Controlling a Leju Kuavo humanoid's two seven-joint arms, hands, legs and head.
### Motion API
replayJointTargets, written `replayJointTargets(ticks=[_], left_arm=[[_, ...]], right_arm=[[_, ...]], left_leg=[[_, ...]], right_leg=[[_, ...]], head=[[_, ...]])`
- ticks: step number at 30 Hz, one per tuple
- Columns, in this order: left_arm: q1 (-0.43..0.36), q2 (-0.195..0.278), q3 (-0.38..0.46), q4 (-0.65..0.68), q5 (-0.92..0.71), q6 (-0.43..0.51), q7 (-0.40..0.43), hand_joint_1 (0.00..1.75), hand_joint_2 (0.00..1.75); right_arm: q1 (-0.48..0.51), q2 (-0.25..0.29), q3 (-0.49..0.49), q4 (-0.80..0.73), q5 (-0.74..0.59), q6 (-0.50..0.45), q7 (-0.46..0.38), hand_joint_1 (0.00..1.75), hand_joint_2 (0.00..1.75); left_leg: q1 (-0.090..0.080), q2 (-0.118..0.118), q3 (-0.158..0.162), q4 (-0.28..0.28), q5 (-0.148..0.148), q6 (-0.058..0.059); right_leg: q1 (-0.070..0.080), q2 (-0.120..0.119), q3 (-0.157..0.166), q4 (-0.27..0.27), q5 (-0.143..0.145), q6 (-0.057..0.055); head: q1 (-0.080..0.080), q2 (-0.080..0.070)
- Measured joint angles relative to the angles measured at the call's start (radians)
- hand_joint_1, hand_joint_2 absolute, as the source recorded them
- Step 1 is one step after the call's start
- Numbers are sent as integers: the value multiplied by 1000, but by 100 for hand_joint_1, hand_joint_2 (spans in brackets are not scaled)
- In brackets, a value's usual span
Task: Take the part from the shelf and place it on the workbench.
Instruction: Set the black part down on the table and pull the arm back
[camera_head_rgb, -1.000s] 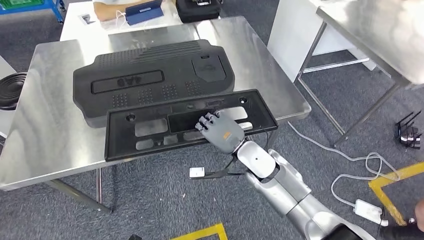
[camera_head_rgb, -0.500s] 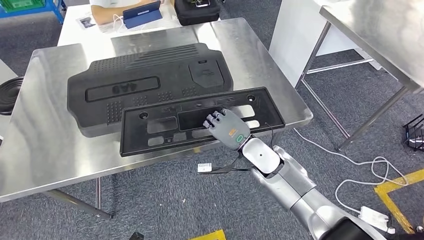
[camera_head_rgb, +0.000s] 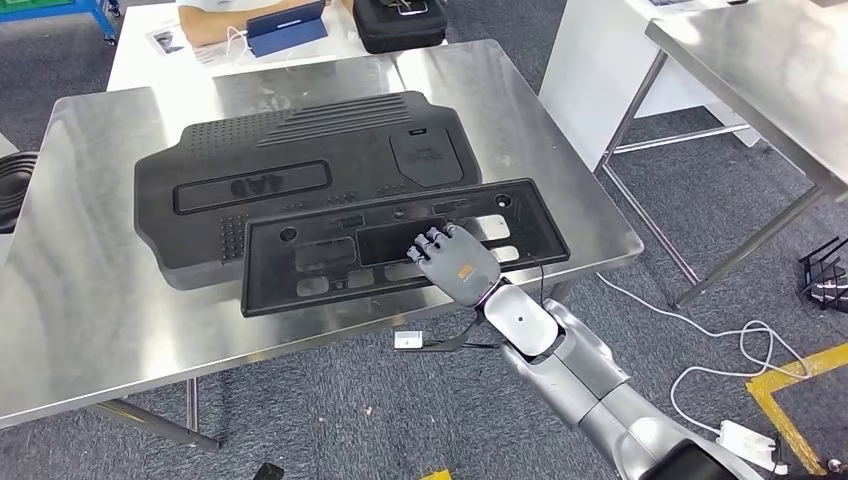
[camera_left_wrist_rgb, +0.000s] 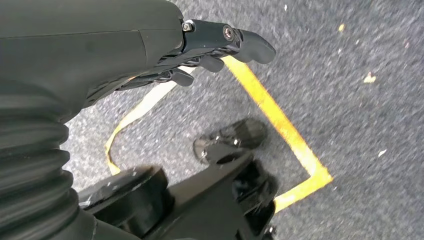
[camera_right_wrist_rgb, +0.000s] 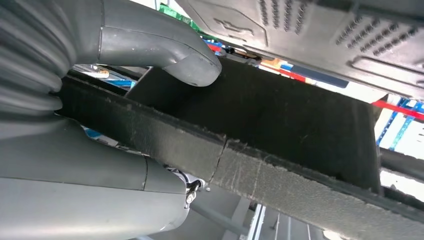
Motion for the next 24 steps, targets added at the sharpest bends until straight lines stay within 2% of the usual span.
replayJointTargets(ticks=[1,3,4,5,6,7,9,10,12,14,15,16,18,19,20,21,23,24], left_arm=[[-2,0,0,0,0,0,0,0,175],[-4,-1,0,0,2,0,0,0,175],[-4,-1,0,0,2,0,0,0,175],[-4,0,0,0,2,0,0,0,175],[-5,-1,0,0,3,0,0,0,175],[-5,-1,0,0,3,0,0,0,175],[-6,-5,0,0,3,-1,-1,0,175],[-6,-7,0,0,4,-2,-1,0,175],[-6,-9,0,0,6,-3,-2,0,175],[-5,-9,0,0,8,-3,-2,0,175],[-5,-9,0,-1,8,-3,-2,0,175],[-5,-9,0,-1,9,-3,-3,0,175],[-5,-9,0,-1,9,-3,-3,0,175],[-4,-9,0,-1,9,-3,-3,0,175],[-4,-9,0,-1,9,-3,-3,0,175],[-4,-8,0,-1,9,-3,-3,0,175],[-4,-7,0,-1,9,-3,-3,0,175],[-5,-8,0,-1,9,-3,-3,0,175]], right_arm=[[0,0,-2,0,3,-1,1,175,175],[1,0,-3,2,9,-4,2,175,175],[3,0,-3,4,10,-4,2,175,175],[5,0,-3,5,11,-4,2,175,175],[6,0,-3,5,12,-4,2,175,175],[6,0,-5,5,12,-4,2,175,175],[4,-1,-10,5,15,-4,2,175,175],[4,-1,-12,5,17,-4,2,175,175],[3,0,-14,5,20,-4,2,175,175],[2,3,-15,5,22,-4,2,175,175],[2,4,-15,5,22,-4,2,175,175],[2,5,-15,5,22,-3,2,175,175],[1,7,-15,6,23,-3,2,175,175],[2,7,-15,6,23,-3,2,175,175],[2,7,-15,7,23,-3,2,175,175],[2,7,-15,7,23,-3,2,175,175],[2,8,-15,8,24,-3,2,175,175],[1,8,-15,8,24,-2,2,175,175]], left_leg=[[1,-1,1,-1,-1,5],[-1,-5,1,-1,-4,11],[-2,-8,1,-1,-6,13],[-3,-11,2,-1,-6,14],[-4,-16,3,-1,-7,15],[-6,-21,5,-1,-8,15],[-10,-31,6,-1,-10,12],[-12,-34,6,-1,-11,10],[-14,-37,7,-2,-13,2],[-13,-29,5,7,-22,-7],[-13,-22,-4,31,-38,-12],[-12,-14,-23,75,-65,-17],[-6,-5,-84,203,-128,-27],[-3,-3,-111,255,-144,-32],[1,-1,-125,275,-140,-36],[5,3,-118,254,-117,-41],[13,20,-55,127,-49,-48],[13,26,-25,69,-27,-48]], right_leg=[[-1,-1,-30,55,-22,-1],[-1,-1,-111,200,-68,-4],[-1,-1,-144,249,-77,-3],[0,-1,-160,261,-70,1],[1,-1,-153,230,-48,7],[3,0,-127,163,-14,11],[10,5,-63,18,44,6],[14,7,-42,-24,59,0],[18,5,-30,-41,65,-8],[9,0,-24,-49,68,-18],[4,-3,-18,-54,69,-25],[0,-7,-13,-58,69,-32],[1,-12,-6,-58,65,-40],[1,-15,-4,-57,64,-41],[1,-17,-2,-57,62,-41],[-1,-19,-1,-55,60,-39],[-4,-24,3,-46,51,-28],[-2,-26,3,-39,45,-21]], head=[[1,0],[2,0],[2,0],[2,0],[2,0],[2,0],[2,0],[1,0],[1,0],[0,0],[-1,0],[-2,0],[-2,0],[-2,0],[-2,0],[-2,0],[-2,0],[-4,0]])
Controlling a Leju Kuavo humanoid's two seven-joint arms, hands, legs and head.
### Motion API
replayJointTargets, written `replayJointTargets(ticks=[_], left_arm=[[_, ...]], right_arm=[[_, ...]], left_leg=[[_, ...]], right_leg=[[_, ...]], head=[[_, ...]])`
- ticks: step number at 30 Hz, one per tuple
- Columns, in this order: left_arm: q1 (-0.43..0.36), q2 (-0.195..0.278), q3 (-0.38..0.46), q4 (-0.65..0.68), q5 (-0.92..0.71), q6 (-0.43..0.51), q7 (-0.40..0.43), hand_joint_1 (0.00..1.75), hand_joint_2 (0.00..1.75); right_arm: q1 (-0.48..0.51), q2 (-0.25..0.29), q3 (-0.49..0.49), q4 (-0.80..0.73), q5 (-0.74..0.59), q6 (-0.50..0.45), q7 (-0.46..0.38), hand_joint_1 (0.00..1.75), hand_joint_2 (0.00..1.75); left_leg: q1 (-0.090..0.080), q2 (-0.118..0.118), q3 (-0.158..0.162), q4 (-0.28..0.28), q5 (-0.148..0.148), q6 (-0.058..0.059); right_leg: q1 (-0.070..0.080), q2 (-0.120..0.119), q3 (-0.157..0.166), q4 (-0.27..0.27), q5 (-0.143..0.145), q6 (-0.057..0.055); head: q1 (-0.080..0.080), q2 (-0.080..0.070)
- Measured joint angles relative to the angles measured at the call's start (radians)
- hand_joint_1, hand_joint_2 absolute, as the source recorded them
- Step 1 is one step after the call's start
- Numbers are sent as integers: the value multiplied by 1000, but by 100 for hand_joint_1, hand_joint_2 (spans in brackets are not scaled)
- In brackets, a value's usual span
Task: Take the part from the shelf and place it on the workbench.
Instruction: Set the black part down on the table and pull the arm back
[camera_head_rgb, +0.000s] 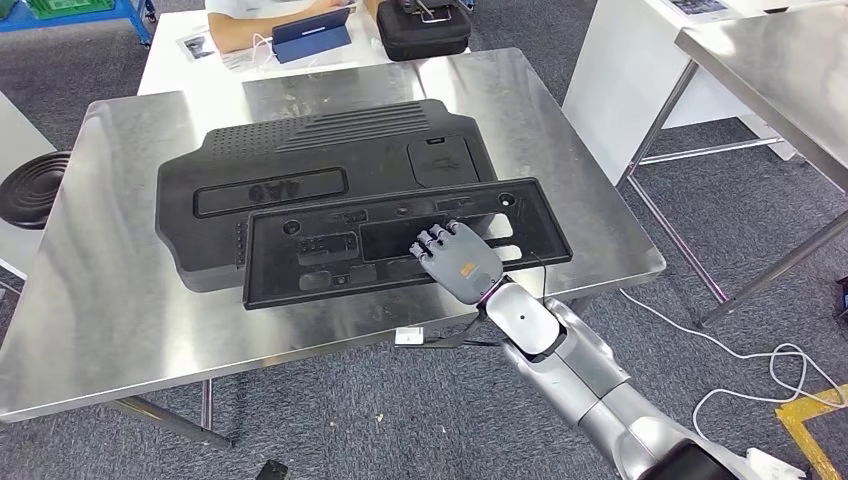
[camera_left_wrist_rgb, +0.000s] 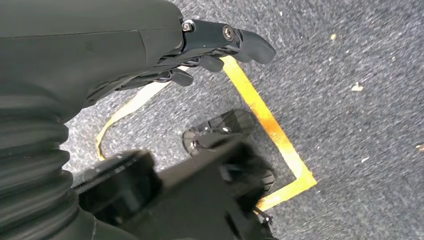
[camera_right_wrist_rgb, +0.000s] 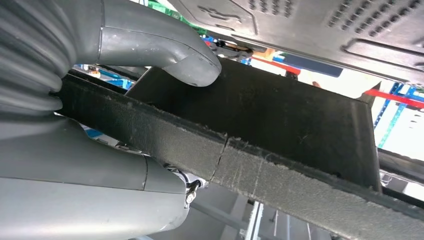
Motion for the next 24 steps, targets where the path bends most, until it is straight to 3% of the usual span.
replayJointTargets(ticks=[2,6,7,9,11,12,13,15,17,19,20,22,24], left_arm=[[-2,-2,0,0,1,0,0,0,175],[-3,-3,0,0,2,0,-1,0,175],[-3,-4,0,0,2,0,-1,0,175],[-4,-4,0,0,2,0,-2,0,175],[-4,-4,0,0,3,0,-2,0,175],[-4,-4,0,0,4,0,-2,0,175],[-4,-4,0,0,4,0,-2,0,175],[-4,-6,0,0,5,0,-2,0,175],[-5,-7,0,0,6,0,-2,0,175],[-4,-7,0,0,8,1,-3,0,175],[-3,-7,0,0,8,1,-3,0,175],[-2,-7,-1,0,9,2,-3,0,175],[-3,-7,-1,0,9,3,-3,0,175]], right_arm=[[-1,0,0,0,1,1,0,175,175],[-2,0,0,0,2,1,0,175,175],[-2,-1,0,0,2,1,1,175,175],[-3,-2,0,1,2,1,3,175,175],[-2,-2,1,2,3,1,5,175,175],[-1,-2,1,3,2,2,5,175,175],[-2,-3,1,4,2,2,6,175,175],[-6,-4,1,4,2,3,6,175,175],[-10,-4,1,4,3,5,6,175,175],[-11,-2,2,4,3,7,6,175,175],[-11,-1,3,4,3,8,6,175,175],[-14,-1,4,4,3,8,8,175,175],[-15,-1,4,4,3,8,10,175,175]], left_leg=[[-3,1,24,-49,8,9],[-6,-24,21,-52,13,41],[-4,-30,22,-54,15,47],[-4,-42,20,-54,15,54],[-4,-58,20,-54,15,55],[-4,-68,20,-54,15,55],[-4,-79,21,-54,15,55],[-5,-99,20,-53,16,51],[-9,-113,16,-54,19,43],[-9,-124,14,-59,24,31],[-7,-120,12,-58,23,26],[-9,-82,-8,-15,-6,19],[-11,-38,-63,102,-66,15]], right_leg=[[5,-4,-1,8,-7,12],[2,-9,-14,31,-25,28],[1,-3,-35,74,-47,27],[0,7,-103,213,-103,21],[0,11,-155,312,-130,25],[0,13,-154,305,-120,31],[-1,17,-132,254,-95,39],[-2,42,-58,105,-39,47],[-1,58,-17,24,-13,40],[1,47,-13,17,-10,30],[-1,39,-12,15,-7,24],[-6,22,-6,8,-4,8],[-5,5,-2,6,-6,-4]], head=[[-1,0],[0,0],[1,0],[2,0],[2,0],[2,0],[2,0],[3,0],[1,0],[0,0],[0,0],[-2,0],[-4,0]])
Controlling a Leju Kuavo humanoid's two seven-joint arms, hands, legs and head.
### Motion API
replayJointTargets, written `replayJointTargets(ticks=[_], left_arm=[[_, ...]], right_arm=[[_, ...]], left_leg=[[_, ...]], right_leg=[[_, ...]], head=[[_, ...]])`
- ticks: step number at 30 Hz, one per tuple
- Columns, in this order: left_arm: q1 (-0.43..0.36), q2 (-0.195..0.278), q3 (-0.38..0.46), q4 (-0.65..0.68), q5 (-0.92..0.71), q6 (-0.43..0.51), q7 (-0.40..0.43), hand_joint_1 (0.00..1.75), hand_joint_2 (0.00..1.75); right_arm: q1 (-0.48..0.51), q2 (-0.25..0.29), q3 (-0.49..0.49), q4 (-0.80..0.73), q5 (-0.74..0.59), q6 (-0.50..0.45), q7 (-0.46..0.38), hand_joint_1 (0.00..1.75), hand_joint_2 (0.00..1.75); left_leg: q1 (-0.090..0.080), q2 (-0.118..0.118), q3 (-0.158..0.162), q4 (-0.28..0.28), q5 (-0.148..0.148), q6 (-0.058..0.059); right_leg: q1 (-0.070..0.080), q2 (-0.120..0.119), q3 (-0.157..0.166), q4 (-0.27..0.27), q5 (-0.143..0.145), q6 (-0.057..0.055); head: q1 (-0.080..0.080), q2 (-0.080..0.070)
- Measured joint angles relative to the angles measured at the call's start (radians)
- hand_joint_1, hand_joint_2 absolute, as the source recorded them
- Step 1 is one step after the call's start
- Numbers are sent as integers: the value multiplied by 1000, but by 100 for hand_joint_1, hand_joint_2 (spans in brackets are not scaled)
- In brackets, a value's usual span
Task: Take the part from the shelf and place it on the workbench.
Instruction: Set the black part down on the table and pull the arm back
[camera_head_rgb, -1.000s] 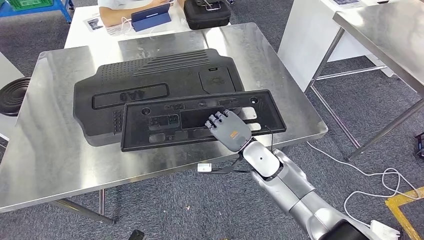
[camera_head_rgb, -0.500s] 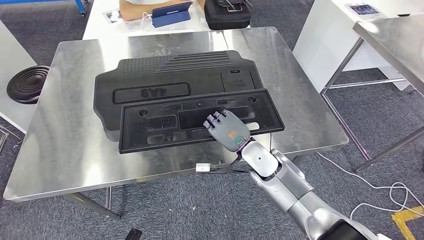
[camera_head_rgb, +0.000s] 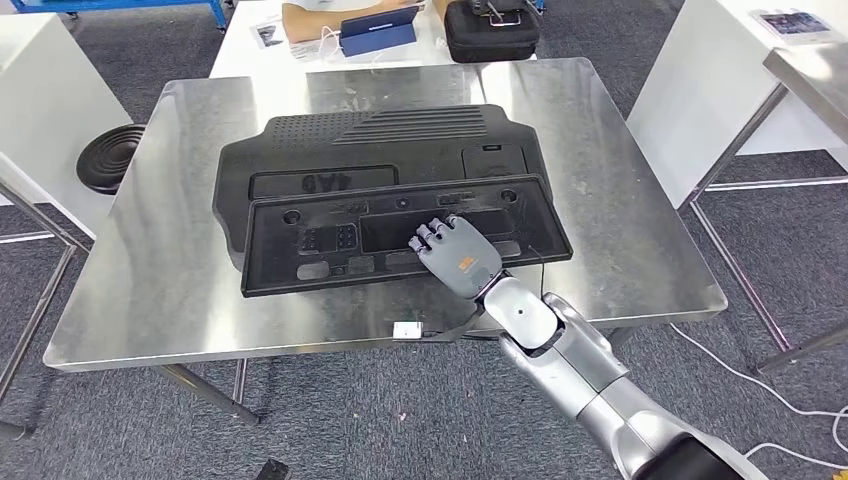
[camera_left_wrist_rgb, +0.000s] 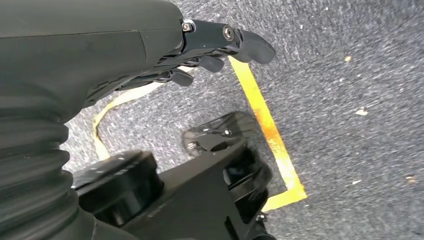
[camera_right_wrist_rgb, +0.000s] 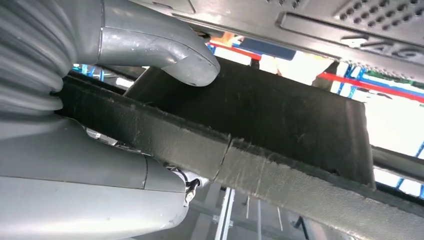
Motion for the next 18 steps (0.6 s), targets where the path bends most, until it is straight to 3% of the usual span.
replayJointTargets(ticks=[2,3,4,6,8,10,13,15,18], left_arm=[[0,0,0,0,0,0,0,0,175],[1,0,0,0,0,0,0,0,175],[1,0,0,0,0,0,0,0,175],[-1,1,0,0,0,0,0,0,175],[-4,0,0,0,0,0,-1,0,175],[-6,-1,-1,0,1,0,-2,0,175],[-4,-1,-1,0,6,1,-6,0,175],[-3,-2,-1,0,11,1,-9,0,175],[2,-2,-1,0,15,1,-11,0,175]], right_arm=[[2,-1,2,1,0,0,1,175,175],[3,-1,3,2,0,0,1,175,175],[4,-1,5,2,0,0,1,175,175],[3,0,7,2,0,0,1,175,175],[1,-1,8,2,0,0,2,175,175],[0,-2,9,2,0,-1,11,175,175],[-2,-4,9,2,0,-1,58,175,175],[-6,-9,9,1,0,5,105,175,175],[-13,-19,6,-2,0,28,150,175,175]], left_leg=[[1,13,-54,106,-34,-3],[1,16,-58,111,-24,-3],[1,22,-42,78,3,-3],[-3,56,26,-52,64,-1],[-8,82,67,-134,86,7],[-11,70,67,-145,85,18],[-10,48,65,-147,90,30],[-11,40,64,-147,91,31],[-12,35,62,-147,90,32]], right_leg=[[3,-19,3,1,-3,-4],[4,-29,4,1,-4,-5],[5,-39,7,2,-6,-5],[9,-56,13,5,-14,1],[18,-72,14,10,-22,10],[23,-88,15,10,-24,16],[17,-76,9,7,-28,16],[16,-64,10,1,-26,7],[15,-65,13,-4,-24,8]], head=[[0,0],[0,0],[0,0],[0,0],[0,0],[1,0],[3,0],[4,0],[4,0]])
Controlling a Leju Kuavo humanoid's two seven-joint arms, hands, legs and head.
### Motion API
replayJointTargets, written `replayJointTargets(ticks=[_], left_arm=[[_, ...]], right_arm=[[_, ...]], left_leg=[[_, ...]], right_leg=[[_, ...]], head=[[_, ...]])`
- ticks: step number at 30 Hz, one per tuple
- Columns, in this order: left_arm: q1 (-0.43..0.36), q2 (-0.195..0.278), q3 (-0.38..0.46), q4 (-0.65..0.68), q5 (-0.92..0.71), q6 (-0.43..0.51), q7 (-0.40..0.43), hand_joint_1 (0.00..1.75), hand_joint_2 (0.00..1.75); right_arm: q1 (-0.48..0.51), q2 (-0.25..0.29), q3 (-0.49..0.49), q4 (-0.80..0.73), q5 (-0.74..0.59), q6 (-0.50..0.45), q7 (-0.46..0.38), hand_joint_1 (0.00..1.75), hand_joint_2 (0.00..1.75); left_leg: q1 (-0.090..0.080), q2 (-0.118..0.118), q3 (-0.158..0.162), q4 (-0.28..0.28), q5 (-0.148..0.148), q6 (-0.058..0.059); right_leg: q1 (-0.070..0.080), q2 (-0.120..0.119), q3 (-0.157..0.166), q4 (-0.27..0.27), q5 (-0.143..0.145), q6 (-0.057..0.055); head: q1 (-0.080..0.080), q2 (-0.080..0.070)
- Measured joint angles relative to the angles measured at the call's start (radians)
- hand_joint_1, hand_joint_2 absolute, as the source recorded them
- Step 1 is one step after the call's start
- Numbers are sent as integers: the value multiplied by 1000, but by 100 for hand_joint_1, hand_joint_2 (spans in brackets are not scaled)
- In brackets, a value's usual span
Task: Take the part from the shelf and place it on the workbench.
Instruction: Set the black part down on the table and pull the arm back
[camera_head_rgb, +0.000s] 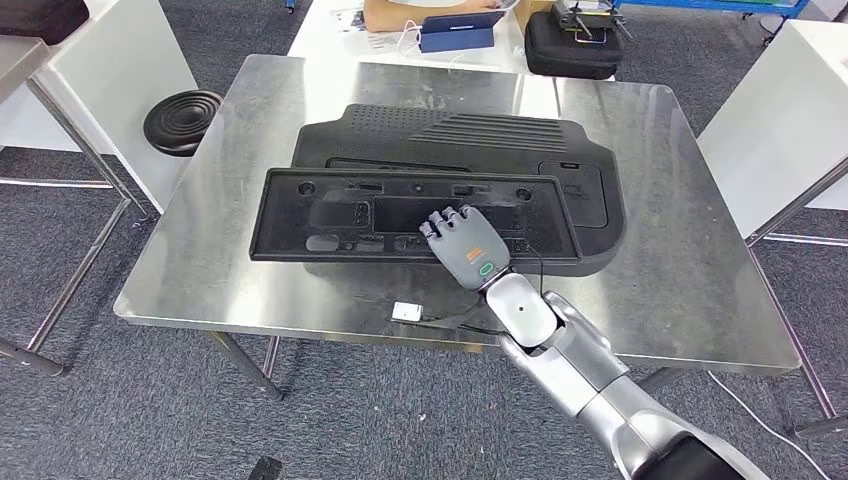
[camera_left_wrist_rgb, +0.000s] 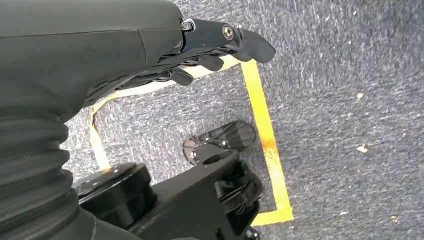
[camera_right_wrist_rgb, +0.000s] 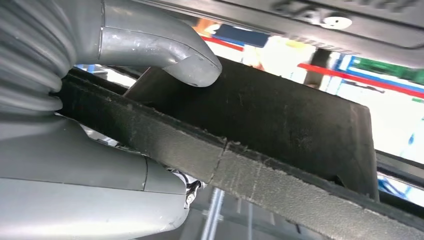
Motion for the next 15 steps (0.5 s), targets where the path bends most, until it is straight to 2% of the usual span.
replayJointTargets(ticks=[6,11,15], left_arm=[[3,1,-6,0,3,1,8,0,175],[5,3,-15,0,13,7,24,0,175],[10,5,-15,0,19,12,29,0,175]], right_arm=[[-14,-29,-2,-4,0,40,48,175,175],[-43,-48,24,7,0,78,142,175,175],[-64,-67,39,17,0,104,183,175,175]], left_leg=[[-3,2,-6,0,4,6],[0,4,-6,0,7,6],[2,5,-6,0,8,4]], right_leg=[[0,1,4,-2,9,14],[3,1,2,0,10,16],[5,1,1,1,10,16]], head=[[-1,0],[-1,0],[-1,0]])
